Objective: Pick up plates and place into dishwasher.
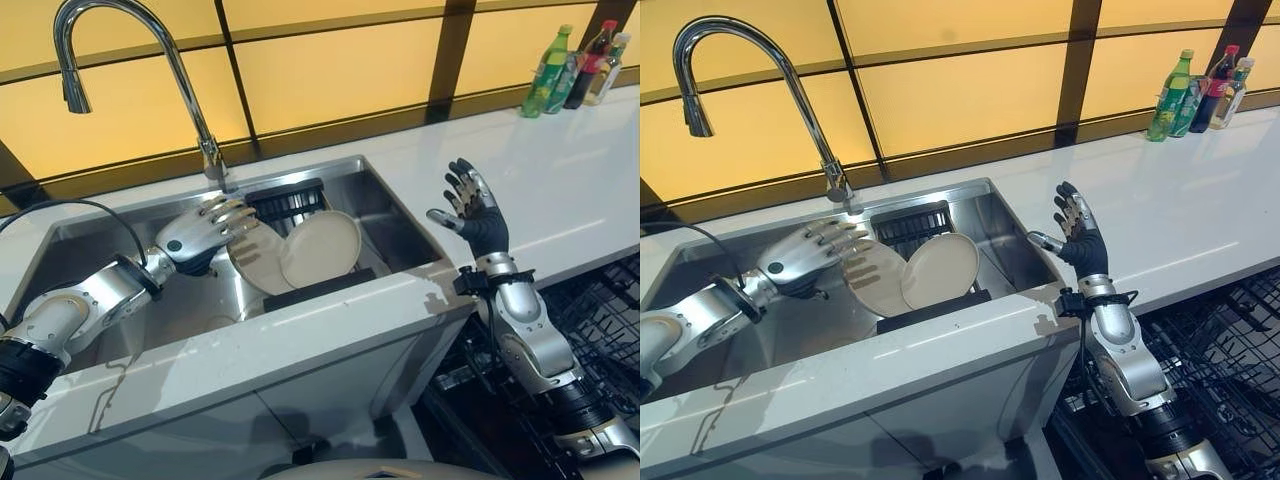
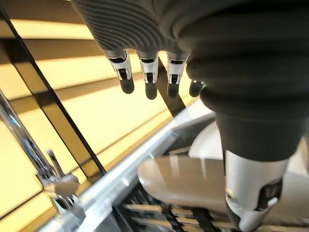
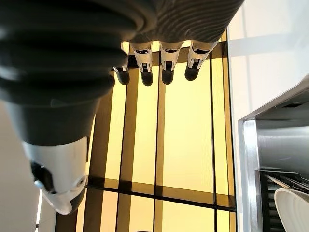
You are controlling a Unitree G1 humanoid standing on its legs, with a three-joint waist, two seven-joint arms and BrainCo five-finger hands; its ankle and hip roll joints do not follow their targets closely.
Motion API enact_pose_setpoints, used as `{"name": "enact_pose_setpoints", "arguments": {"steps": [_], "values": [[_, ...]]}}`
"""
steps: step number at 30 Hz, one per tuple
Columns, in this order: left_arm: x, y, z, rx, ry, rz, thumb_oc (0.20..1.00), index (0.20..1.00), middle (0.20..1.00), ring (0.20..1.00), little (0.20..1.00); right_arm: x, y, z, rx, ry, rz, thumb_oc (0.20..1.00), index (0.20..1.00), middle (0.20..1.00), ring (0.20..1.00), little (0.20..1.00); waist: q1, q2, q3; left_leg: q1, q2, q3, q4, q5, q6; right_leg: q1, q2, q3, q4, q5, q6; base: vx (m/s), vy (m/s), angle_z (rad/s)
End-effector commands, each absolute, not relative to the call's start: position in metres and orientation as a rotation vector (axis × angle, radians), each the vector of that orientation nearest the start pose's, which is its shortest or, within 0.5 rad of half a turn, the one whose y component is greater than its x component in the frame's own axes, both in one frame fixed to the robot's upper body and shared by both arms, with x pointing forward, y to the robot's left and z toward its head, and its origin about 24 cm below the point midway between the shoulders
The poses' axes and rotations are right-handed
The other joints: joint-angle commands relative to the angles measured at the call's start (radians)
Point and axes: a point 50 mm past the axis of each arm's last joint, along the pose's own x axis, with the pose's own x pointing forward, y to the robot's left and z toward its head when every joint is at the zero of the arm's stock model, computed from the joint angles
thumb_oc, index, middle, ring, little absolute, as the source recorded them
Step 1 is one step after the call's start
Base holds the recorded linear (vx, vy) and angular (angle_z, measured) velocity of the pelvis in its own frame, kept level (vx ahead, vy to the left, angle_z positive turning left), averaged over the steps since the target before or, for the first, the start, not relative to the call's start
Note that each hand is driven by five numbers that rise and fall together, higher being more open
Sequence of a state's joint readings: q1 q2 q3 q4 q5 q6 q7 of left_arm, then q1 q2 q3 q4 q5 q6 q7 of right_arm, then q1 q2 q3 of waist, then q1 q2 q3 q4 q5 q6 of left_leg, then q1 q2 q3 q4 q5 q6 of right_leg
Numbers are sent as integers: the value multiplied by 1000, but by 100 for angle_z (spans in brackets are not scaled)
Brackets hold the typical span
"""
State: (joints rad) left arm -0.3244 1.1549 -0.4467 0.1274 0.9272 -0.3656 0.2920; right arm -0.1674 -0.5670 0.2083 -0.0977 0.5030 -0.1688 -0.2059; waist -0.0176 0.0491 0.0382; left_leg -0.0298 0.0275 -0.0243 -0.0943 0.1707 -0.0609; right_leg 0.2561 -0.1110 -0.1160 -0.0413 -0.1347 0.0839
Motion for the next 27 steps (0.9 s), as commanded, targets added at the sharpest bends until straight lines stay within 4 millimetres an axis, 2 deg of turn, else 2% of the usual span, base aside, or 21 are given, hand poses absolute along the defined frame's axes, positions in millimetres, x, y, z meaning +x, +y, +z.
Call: {"name": "enact_pose_setpoints", "arguments": {"steps": [1, 6, 11, 19, 27], "values": [[288, 249, 162, 2018, -584, -369, 1000, 1000, 1000, 1000, 1000, 274, -198, 142, -27, -379, 83, 1000, 1000, 1000, 1000, 1000, -3, 5, -9, 116, 44, 35, 16, -166, -22, -175, -73, 37, 10, 154, 83, 66, 29, -1], [289, 250, 165, 2025, -566, -372, 1000, 1000, 1000, 1000, 1000, 272, -198, 140, -30, -372, 84, 1000, 1000, 1000, 1000, 1000, -4, 4, -2, 119, 41, 37, 15, -167, -19, -175, -76, 40, 11, 155, 86, 57, 22, -2], [287, 247, 158, 2001, -549, -387, 1000, 1000, 1000, 1000, 1000, 270, -202, 136, -36, -353, 69, 1000, 1000, 1000, 1000, 1000, -7, 4, 0, 119, 38, 35, 16, -168, -17, -178, -79, 47, 16, 155, 91, 77, 35, 0], [292, 251, 157, 2012, -560, -307, 1000, 1000, 1000, 1000, 1000, 271, -207, 138, -65, -353, 67, 1000, 1000, 1000, 1000, 1000, -22, 3, 30, 103, 37, 35, 22, -166, -16, -206, -78, 73, 30, 157, 91, 14, 42, -6], [292, 256, 144, 2046, -499, -374, 1000, 1000, 1000, 1000, 1000, 269, -210, 136, -65, -347, 65, 1000, 1000, 1000, 1000, 1000, -37, 2, 42, 112, 34, 43, 17, -169, -13, -201, -83, 88, 27, 158, 100, 21, 11, -5]]}}
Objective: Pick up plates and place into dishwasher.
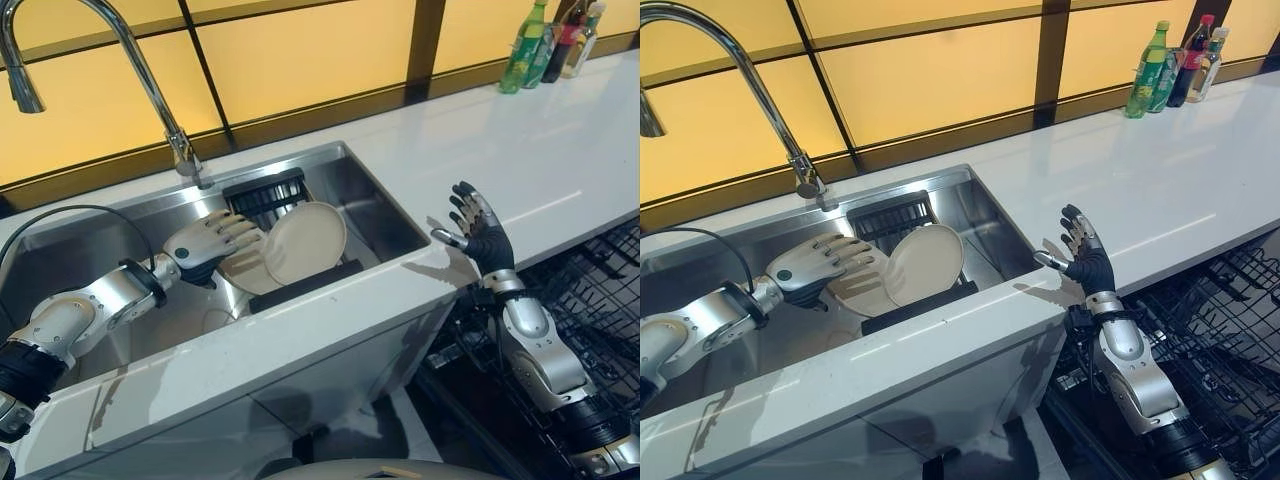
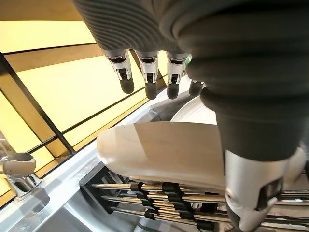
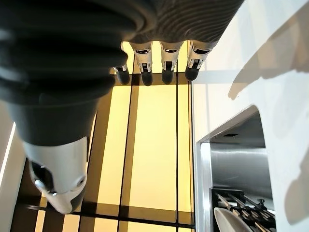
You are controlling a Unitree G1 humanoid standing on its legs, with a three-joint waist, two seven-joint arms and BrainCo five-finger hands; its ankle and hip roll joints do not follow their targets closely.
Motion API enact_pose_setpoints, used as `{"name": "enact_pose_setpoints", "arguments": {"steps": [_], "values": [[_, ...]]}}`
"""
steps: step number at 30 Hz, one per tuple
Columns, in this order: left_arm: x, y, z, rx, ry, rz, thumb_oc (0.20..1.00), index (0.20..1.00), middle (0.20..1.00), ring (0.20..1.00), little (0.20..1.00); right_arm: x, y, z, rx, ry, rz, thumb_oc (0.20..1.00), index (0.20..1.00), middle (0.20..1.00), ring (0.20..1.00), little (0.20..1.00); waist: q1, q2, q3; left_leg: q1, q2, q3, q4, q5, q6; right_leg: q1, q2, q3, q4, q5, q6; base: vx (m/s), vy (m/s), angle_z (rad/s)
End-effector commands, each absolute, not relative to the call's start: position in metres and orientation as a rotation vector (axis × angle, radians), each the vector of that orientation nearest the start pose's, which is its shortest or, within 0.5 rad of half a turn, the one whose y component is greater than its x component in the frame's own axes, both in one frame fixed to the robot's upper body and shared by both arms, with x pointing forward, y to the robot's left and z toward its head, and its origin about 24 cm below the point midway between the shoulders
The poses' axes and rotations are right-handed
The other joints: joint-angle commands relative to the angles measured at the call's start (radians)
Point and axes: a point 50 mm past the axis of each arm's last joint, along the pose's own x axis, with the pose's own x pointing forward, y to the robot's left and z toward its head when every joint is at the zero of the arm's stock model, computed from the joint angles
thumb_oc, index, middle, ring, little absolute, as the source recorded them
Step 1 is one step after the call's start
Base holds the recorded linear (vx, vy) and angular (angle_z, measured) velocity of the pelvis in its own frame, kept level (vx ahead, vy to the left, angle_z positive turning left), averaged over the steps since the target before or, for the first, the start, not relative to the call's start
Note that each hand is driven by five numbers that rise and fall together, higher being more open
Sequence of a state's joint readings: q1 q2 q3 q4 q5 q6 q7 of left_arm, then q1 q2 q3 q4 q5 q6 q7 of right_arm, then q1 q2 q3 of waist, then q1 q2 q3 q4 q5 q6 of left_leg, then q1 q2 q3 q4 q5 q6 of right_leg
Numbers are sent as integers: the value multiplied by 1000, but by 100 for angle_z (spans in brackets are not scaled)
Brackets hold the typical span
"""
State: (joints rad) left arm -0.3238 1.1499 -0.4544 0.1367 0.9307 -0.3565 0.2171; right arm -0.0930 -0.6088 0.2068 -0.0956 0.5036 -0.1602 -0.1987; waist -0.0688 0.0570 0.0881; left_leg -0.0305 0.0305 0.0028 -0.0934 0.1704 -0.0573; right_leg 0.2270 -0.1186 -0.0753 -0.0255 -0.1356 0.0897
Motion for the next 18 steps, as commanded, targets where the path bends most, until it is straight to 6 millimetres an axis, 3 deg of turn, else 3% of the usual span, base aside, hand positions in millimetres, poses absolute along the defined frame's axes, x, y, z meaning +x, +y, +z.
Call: {"name": "enact_pose_setpoints", "arguments": {"steps": [1, 3, 5, 7, 8, 18], "values": [[292, 256, 142, 2052, -492, -389, 1000, 1000, 1000, 1000, 1000, 268, -210, 135, -63, -345, 65, 1000, 1000, 1000, 1000, 1000, 13, -5, -9, 115, 30, 17, 16, -169, -16, -170, -77, 47, 12, 159, 96, 61, 9, -3], [293, 256, 138, 2067, -464, -422, 1000, 1000, 1000, 1000, 1000, 268, -210, 132, -62, -337, 66, 1000, 1000, 1000, 1000, 1000, 8, -4, -12, 120, 28, 20, 14, -170, -14, -167, -80, 46, 13, 158, 98, 55, 18, -1], [295, 255, 134, 2078, -417, -453, 542, 542, 542, 542, 542, 268, -208, 131, -60, -332, 66, 1000, 1000, 1000, 1000, 1000, 3, -1, -14, 123, 25, 23, 15, -171, -13, -167, -83, 46, 18, 156, 100, 35, 29, -1], [296, 256, 130, 2078, -379, -474, 285, 285, 285, 285, 285, 268, -208, 131, -60, -330, 69, 1000, 1000, 1000, 1000, 1000, -1, 2, -13, 124, 23, 25, 16, -171, -11, -168, -86, 47, 23, 155, 101, 11, 15, -1], [298, 256, 127, 2080, -356, -486, 200, 200, 200, 200, 200, 268, -207, 130, -62, -328, 69, 1000, 1000, 1000, 1000, 1000, -3, 3, -12, 125, 21, 26, 16, -171, -11, -169, -87, 48, 25, 156, 102, 0, 0, 0], [294, 267, 117, 2068, -252, -525, 200, 200, 200, 200, 200, 264, -208, 126, -60, -315, 60, 1000, 1000, 1000, 1000, 1000, -6, 8, -15, 138, 14, 31, 15, -175, -6, -157, -92, 50, 22, 155, 108, 13, 3, -4]]}}
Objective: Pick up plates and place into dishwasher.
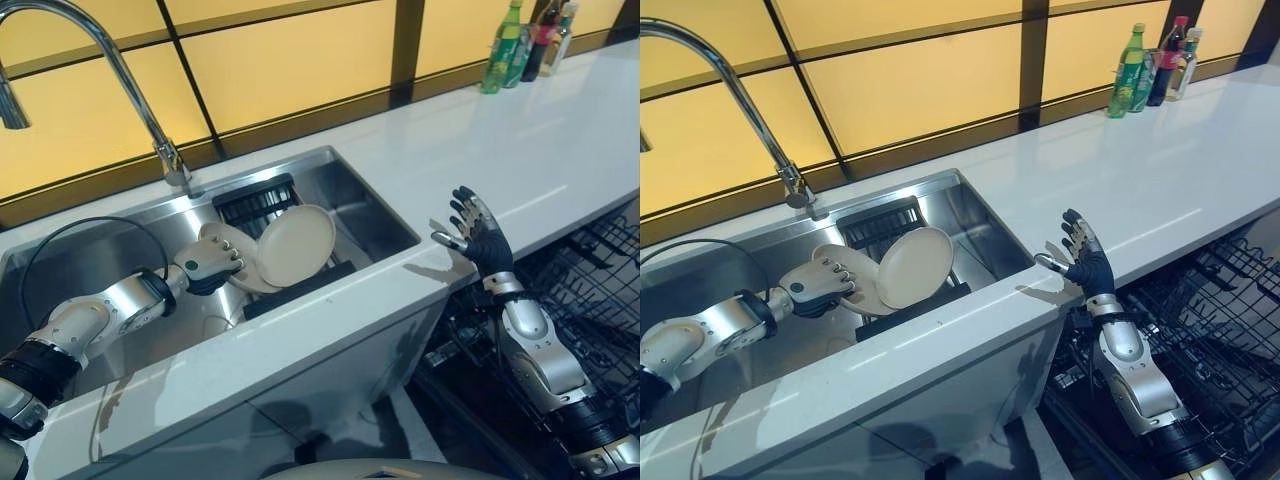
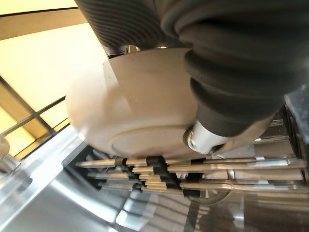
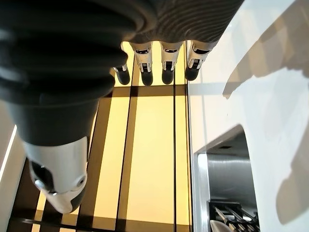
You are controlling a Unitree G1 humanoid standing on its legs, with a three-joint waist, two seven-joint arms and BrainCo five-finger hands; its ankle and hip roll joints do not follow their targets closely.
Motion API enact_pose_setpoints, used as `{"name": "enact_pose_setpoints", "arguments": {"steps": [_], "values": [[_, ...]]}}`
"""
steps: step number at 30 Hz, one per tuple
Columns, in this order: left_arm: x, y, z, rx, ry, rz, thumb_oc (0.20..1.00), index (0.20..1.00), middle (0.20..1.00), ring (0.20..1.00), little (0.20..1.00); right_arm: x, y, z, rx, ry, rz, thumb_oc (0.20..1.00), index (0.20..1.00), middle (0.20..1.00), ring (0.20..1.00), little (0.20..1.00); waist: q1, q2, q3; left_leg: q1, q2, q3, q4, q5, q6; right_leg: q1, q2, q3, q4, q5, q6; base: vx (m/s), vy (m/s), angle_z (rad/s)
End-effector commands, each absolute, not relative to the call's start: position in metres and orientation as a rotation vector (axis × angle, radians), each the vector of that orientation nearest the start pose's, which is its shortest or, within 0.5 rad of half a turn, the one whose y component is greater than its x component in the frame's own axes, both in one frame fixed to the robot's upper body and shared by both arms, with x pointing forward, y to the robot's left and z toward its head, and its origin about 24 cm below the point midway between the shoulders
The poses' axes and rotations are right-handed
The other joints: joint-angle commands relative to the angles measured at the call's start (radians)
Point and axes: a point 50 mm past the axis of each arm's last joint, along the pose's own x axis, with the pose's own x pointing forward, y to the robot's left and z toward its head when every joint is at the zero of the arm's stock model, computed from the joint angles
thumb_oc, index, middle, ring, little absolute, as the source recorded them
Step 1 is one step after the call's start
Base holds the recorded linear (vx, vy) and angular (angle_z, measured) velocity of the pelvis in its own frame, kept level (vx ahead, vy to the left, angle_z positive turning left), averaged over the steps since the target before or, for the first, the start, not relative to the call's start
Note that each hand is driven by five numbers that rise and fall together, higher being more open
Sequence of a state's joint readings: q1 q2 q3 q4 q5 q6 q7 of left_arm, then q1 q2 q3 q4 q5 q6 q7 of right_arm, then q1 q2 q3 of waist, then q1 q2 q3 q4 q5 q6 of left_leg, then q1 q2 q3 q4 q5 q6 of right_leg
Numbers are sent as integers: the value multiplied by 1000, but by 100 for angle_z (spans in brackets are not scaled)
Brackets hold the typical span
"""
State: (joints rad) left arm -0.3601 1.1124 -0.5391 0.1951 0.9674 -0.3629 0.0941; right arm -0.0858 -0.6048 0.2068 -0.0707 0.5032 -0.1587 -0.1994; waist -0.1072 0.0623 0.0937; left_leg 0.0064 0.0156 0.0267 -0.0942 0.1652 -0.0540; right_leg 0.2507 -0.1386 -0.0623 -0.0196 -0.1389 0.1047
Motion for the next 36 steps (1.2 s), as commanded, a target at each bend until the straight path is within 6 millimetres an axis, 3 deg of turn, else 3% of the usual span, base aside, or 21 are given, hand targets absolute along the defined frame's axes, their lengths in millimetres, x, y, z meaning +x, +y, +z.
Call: {"name": "enact_pose_setpoints", "arguments": {"steps": [1, 16, 23, 36], "values": [[293, 268, 117, 2066, -253, -526, 200, 200, 200, 200, 200, 264, -208, 125, -60, -316, 61, 1000, 1000, 1000, 1000, 1000, 33, 3, -21, 101, 29, 7, 17, -169, -9, -181, -73, 35, 17, 158, 93, 0, 0, 0], [292, 273, 123, 2095, -293, -497, 200, 200, 200, 200, 200, 264, -208, 127, -55, -317, 51, 1000, 1000, 1000, 1000, 1000, 46, -1, -21, 101, 31, 5, 18, -169, -12, -175, -71, 23, 17, 155, 90, 0, 0, 0], [291, 267, 128, 2157, -269, -646, 200, 200, 200, 200, 200, 265, -206, 129, -50, -321, 46, 1000, 1000, 1000, 1000, 1000, 47, 3, -27, 102, 30, 5, 19, -170, -14, -174, -72, 19, 15, 156, 92, 0, 0, 0], [299, 257, 157, 2283, -286, -709, 200, 200, 200, 200, 200, 268, -202, 135, -24, -332, 26, 1000, 1000, 1000, 1000, 1000, 45, 25, -25, 98, 21, 3, 20, -171, -14, -178, -80, 13, 19, 154, 93, -9, -16, 0]]}}
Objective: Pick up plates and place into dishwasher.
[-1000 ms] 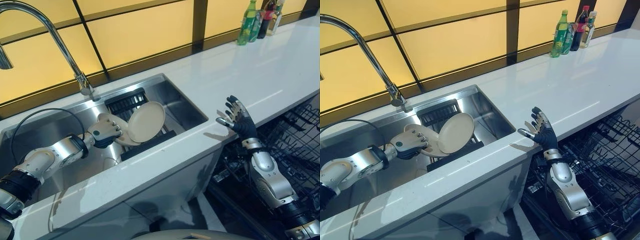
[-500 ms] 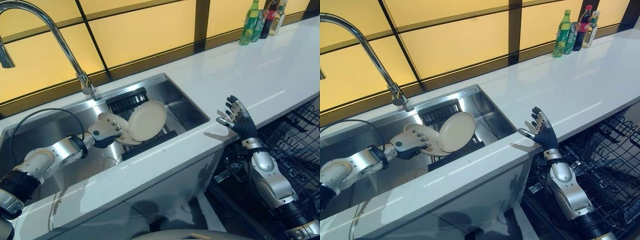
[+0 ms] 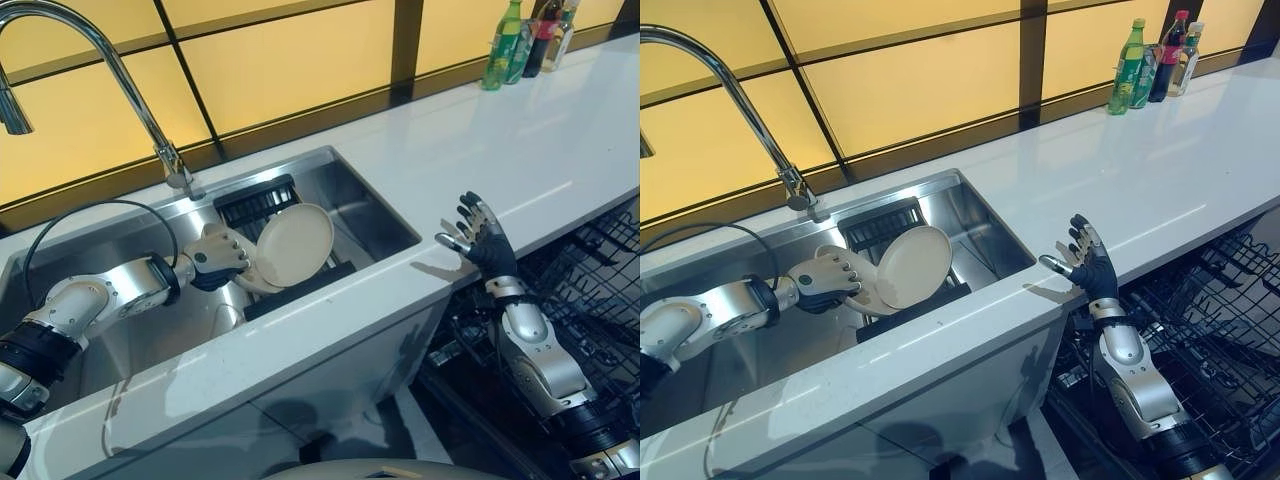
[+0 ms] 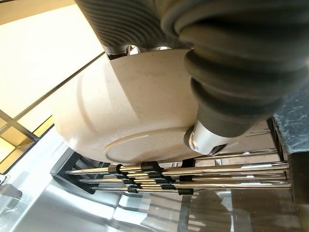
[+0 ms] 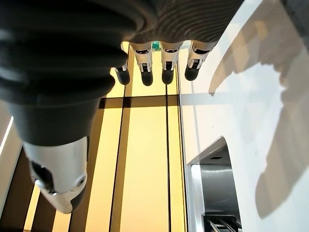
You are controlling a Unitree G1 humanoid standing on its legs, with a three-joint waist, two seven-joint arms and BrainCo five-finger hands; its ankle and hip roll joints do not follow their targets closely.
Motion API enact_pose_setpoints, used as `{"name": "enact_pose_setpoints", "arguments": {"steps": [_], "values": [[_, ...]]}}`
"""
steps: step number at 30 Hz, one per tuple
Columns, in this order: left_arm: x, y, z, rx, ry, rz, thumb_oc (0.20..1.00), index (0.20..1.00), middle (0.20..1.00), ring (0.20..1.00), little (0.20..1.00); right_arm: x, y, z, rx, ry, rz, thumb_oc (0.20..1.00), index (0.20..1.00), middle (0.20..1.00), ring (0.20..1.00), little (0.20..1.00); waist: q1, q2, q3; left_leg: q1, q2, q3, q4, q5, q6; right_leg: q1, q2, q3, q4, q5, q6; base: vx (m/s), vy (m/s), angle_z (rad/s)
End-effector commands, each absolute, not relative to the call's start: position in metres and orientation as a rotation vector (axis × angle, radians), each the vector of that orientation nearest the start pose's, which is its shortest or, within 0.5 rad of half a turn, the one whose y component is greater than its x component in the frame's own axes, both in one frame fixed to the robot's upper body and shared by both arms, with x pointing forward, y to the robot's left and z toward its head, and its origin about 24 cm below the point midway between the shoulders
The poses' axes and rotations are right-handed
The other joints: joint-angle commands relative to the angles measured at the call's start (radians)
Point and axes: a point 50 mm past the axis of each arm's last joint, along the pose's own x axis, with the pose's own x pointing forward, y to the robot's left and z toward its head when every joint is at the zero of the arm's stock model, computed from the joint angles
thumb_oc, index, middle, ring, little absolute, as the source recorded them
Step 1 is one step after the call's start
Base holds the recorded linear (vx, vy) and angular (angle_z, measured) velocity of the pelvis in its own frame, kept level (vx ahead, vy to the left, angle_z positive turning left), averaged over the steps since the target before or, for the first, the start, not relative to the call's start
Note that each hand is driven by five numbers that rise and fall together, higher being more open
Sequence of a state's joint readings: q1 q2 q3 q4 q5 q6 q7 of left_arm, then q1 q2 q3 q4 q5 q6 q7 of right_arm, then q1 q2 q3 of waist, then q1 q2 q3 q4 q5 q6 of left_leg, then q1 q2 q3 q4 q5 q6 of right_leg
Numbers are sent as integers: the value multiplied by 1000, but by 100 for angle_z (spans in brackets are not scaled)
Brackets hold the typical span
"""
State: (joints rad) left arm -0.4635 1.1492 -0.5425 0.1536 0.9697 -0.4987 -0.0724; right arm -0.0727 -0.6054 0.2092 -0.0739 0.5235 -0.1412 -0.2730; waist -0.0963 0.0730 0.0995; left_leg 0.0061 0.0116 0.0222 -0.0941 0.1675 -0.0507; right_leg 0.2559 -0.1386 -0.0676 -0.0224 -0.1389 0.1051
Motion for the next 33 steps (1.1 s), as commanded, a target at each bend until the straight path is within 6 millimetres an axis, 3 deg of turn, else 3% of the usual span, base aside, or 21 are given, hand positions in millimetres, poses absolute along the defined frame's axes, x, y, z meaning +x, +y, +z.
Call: {"name": "enact_pose_setpoints", "arguments": {"steps": [1, 22, 33], "values": [[299, 258, 160, 2301, -290, -705, 200, 200, 200, 200, 200, 268, -202, 136, -20, -335, 26, 1000, 1000, 1000, 1000, 1000, 33, 16, -31, 98, 24, 8, 19, -174, -18, -184, -80, 18, 23, 154, 93, -28, -37, 0], [317, 266, 206, 2549, -227, -656, 200, 200, 200, 200, 200, 272, -188, 145, 36, -385, 37, 1000, 1000, 1000, 1000, 1000, 31, 49, -41, 92, 22, 24, 24, -176, -24, -189, -80, 6, 10, 161, 88, -43, -51, 1], [315, 267, 200, 2534, -128, -750, 200, 200, 200, 200, 200, 275, -188, 155, 32, -412, 33, 1000, 1000, 1000, 1000, 1000, 39, 50, -35, 88, 26, 20, 33, -176, -28, -189, -73, -5, 9, 161, 82, -30, -18, 2]]}}
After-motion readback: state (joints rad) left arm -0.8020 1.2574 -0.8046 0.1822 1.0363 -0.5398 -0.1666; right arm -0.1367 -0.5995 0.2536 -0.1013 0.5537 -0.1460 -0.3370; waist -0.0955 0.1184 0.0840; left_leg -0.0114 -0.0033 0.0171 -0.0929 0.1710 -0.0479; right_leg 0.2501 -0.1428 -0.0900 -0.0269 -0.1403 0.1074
